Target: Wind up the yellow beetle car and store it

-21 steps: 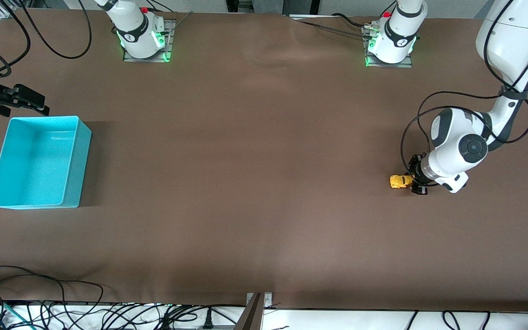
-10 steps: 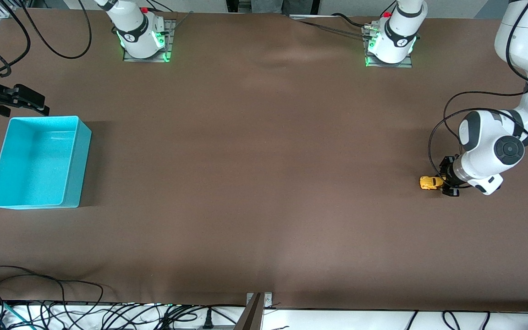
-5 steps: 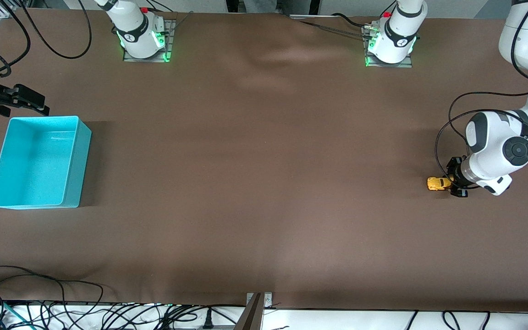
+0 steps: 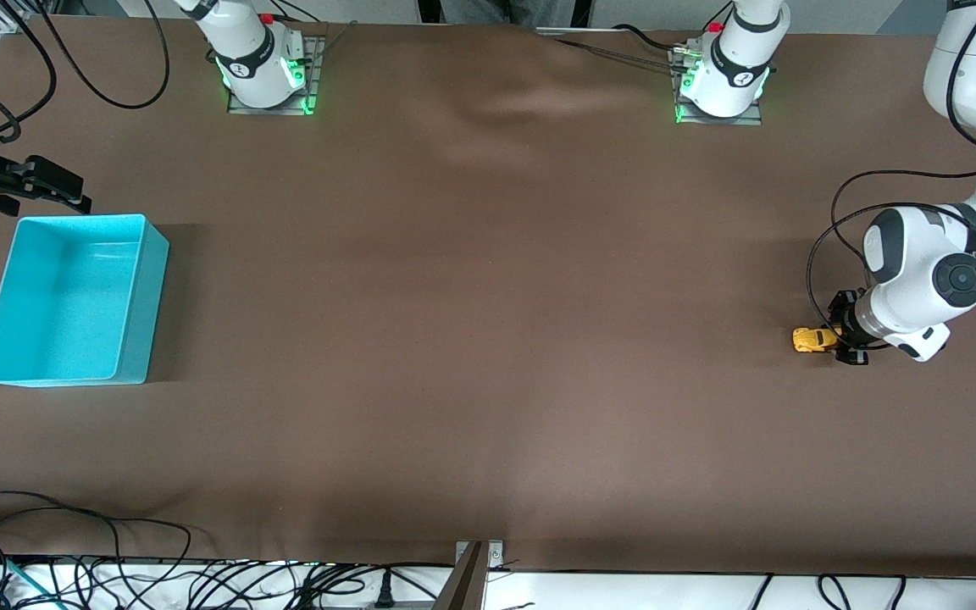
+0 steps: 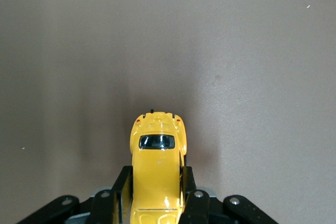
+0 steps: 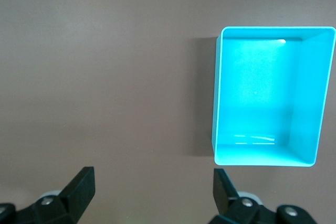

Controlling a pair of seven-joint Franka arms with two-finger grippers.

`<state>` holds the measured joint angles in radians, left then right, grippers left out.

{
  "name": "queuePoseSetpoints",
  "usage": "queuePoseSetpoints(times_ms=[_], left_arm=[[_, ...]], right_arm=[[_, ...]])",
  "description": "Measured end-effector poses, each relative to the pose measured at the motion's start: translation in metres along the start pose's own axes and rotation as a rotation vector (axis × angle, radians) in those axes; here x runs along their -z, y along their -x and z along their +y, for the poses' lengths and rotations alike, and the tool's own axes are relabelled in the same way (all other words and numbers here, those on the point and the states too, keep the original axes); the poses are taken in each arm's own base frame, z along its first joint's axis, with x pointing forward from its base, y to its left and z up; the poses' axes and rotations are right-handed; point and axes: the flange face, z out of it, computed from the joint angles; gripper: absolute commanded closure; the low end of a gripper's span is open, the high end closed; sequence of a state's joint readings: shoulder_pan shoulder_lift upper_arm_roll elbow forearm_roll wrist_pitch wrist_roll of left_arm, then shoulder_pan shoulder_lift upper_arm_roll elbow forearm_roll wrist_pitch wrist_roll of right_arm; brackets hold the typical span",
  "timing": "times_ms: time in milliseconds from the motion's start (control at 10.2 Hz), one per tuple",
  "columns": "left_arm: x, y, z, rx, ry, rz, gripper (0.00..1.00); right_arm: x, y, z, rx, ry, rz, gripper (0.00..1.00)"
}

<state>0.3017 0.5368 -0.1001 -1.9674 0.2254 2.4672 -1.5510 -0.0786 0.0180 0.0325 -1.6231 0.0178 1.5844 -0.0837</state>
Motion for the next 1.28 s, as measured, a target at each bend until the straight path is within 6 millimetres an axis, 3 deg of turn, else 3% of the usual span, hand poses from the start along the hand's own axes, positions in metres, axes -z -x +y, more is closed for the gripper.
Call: queuePoseSetpoints(times_ms=[1083,1181,1279], left_arm=[[0.0001,-0.0001,0.0014,-0.046,-0.002,0.000,1.00],[0.0002,-0.0001,0.0014,-0.046,-0.002,0.000,0.79],[0.0002,-0.0002,0.0015,-0.046,-0.002,0.000,0.51]], right_arm=[[0.0000,0.0000,0.0000,0.000,0.000,0.000,0.00],[0.0000,0.0000,0.0000,0.000,0.000,0.000,0.00],[0.0000,0.0000,0.0000,0.000,0.000,0.000,0.00]])
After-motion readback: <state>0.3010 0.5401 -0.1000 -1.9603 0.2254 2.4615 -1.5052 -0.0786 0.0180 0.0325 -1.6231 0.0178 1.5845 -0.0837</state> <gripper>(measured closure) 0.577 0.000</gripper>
